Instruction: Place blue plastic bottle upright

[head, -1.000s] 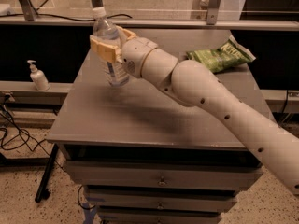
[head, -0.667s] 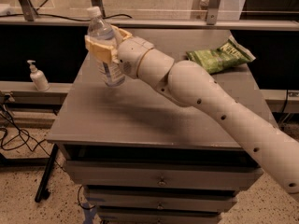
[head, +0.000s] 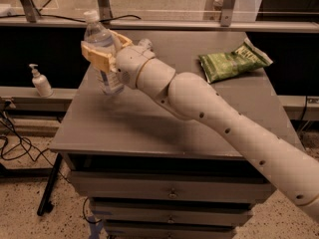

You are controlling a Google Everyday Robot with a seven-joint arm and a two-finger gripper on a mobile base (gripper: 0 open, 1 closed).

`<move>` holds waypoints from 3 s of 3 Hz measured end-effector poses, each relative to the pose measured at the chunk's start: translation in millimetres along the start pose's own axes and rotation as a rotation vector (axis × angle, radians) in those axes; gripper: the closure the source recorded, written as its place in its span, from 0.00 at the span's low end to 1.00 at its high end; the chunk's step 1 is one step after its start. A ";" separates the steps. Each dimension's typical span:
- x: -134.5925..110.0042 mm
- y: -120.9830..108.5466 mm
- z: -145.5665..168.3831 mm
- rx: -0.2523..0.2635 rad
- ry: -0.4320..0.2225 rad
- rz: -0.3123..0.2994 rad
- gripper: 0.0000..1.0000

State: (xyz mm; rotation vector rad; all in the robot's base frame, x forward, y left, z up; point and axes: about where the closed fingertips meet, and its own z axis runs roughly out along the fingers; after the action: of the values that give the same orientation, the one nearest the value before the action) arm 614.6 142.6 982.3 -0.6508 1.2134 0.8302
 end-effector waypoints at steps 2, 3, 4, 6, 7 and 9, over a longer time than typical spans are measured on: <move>8.4 4.0 6.0 0.045 -0.031 -0.011 1.00; 10.2 4.7 11.7 0.049 -0.037 -0.027 1.00; 13.5 2.9 16.8 0.041 -0.035 -0.046 1.00; 23.8 1.4 24.9 0.005 -0.027 -0.073 1.00; 30.2 3.1 26.1 -0.004 -0.022 -0.072 0.82; 45.2 6.5 22.7 0.004 -0.002 -0.039 0.35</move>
Offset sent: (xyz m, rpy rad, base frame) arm 0.0041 0.0097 -0.0111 0.0487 -0.0234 -0.0859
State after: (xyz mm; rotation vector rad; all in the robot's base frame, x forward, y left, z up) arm 627.5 173.5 943.9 -0.6685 1.1969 0.7950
